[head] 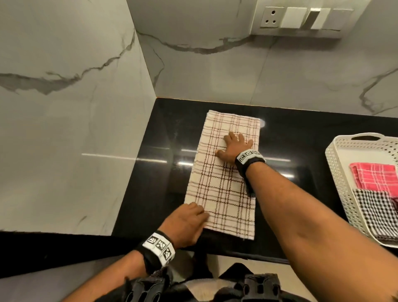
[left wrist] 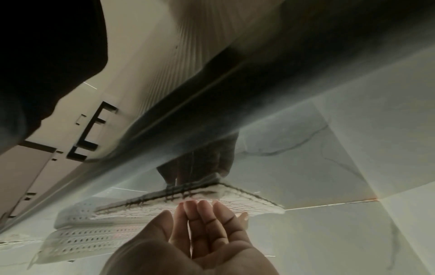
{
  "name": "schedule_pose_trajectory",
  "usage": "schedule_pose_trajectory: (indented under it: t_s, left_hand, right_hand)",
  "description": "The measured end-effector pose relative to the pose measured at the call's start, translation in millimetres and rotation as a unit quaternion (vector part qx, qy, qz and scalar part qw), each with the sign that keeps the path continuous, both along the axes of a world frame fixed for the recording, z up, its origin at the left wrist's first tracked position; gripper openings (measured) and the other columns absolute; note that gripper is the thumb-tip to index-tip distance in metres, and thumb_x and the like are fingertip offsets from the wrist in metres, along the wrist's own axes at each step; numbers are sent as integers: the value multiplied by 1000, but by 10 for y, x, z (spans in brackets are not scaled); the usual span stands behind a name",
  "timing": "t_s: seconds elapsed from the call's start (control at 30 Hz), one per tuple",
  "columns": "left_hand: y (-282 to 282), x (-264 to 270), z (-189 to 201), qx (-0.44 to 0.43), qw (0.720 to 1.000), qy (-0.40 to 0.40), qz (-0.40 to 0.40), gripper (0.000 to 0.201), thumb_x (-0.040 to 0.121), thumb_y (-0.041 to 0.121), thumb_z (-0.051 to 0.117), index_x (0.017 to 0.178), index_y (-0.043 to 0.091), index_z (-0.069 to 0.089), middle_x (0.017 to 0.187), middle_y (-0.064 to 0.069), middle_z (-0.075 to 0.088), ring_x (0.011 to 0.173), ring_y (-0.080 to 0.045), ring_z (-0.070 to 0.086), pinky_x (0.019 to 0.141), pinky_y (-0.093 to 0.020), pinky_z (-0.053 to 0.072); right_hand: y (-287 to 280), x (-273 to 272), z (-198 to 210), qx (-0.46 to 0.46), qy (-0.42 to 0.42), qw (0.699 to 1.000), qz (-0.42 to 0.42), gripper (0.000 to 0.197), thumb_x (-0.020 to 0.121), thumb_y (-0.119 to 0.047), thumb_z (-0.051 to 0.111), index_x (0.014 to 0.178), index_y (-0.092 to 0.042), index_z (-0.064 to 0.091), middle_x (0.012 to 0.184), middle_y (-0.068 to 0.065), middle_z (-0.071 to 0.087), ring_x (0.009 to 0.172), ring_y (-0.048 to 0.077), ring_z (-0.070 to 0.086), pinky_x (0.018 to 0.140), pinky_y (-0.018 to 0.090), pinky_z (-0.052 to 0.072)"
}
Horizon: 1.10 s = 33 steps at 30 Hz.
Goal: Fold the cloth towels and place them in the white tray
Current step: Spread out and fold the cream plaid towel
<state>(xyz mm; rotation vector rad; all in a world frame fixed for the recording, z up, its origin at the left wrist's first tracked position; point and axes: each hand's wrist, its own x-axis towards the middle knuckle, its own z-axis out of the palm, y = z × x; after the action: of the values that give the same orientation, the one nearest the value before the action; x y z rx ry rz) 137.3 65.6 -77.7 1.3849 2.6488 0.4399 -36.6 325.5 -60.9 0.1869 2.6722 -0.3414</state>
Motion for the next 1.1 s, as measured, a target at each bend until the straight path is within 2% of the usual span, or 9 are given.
schedule_pose_trajectory:
  t_s: [0.17,0.33,0.47,0.57,0.67,0.8,0.93,1.0,1.1]
  left_hand:
    - [112,53,-8,-6,999,-9,-49,32,94,34,50,122,25,61,117,6,63,104,-13,56,91,-28,48]
    - [-191,-101,-60,10,998,-8,63,28,95,35,52,118,23,62,121,4,56,100,-15,54,87,-33,50]
    - [-357,-31,-122,7,996,-28,85,27,94,36,50,116,23,60,121,5,51,95,-13,52,83,-33,52]
    - [-371,93,-186,43,995,-15,86,29,93,32,53,116,18,63,128,1,52,94,-16,54,81,-34,53]
    - [-339,256,-221,19,996,16,86,37,94,45,52,120,21,63,132,1,53,103,-19,54,84,-37,50]
    - [-296,467,-230,-48,992,22,112,65,85,66,53,129,19,58,138,-1,51,118,-22,50,96,-40,46]
    - [-177,715,-107,-51,989,22,140,62,79,64,64,124,22,59,134,4,53,117,-20,51,96,-39,47]
    - [-130,781,-48,-65,986,13,153,61,74,58,74,122,24,59,132,4,54,115,-20,52,94,-39,48]
    - [-54,891,-16,-65,982,3,179,51,68,32,85,112,23,60,120,4,59,103,-22,54,87,-38,49]
  right_hand:
    - [-74,57,125,-43,54,997,-22,80,97,-51,46,158,-24,3,166,4,-14,153,27,-8,119,61,-3]
    - [51,811,191,-67,94,992,-57,67,98,-45,50,154,-23,20,166,5,1,153,27,-3,121,58,2]
    - [207,1632,117,-76,83,992,-63,60,95,-41,54,149,-24,32,162,4,18,151,28,8,120,54,9]
    - [247,2191,62,-65,115,990,-54,44,93,-37,55,134,-21,50,137,3,44,133,25,35,110,48,32]
    - [242,2624,-11,-58,130,989,-32,28,94,-39,54,115,-21,57,118,-1,49,117,22,43,96,41,40]
    - [284,3029,-137,-74,134,988,21,49,86,-52,64,126,-25,53,130,-4,47,130,17,37,109,40,32]
    - [390,3145,-143,-89,135,985,55,68,77,-56,72,132,-23,51,135,-3,44,133,18,34,115,41,28]
    - [428,3150,-152,-82,129,985,75,75,73,-58,75,134,-22,50,137,-2,43,134,19,34,116,41,28]
    - [454,3304,-185,-57,128,984,108,73,72,-46,81,133,-20,50,137,0,45,134,22,37,117,45,30]
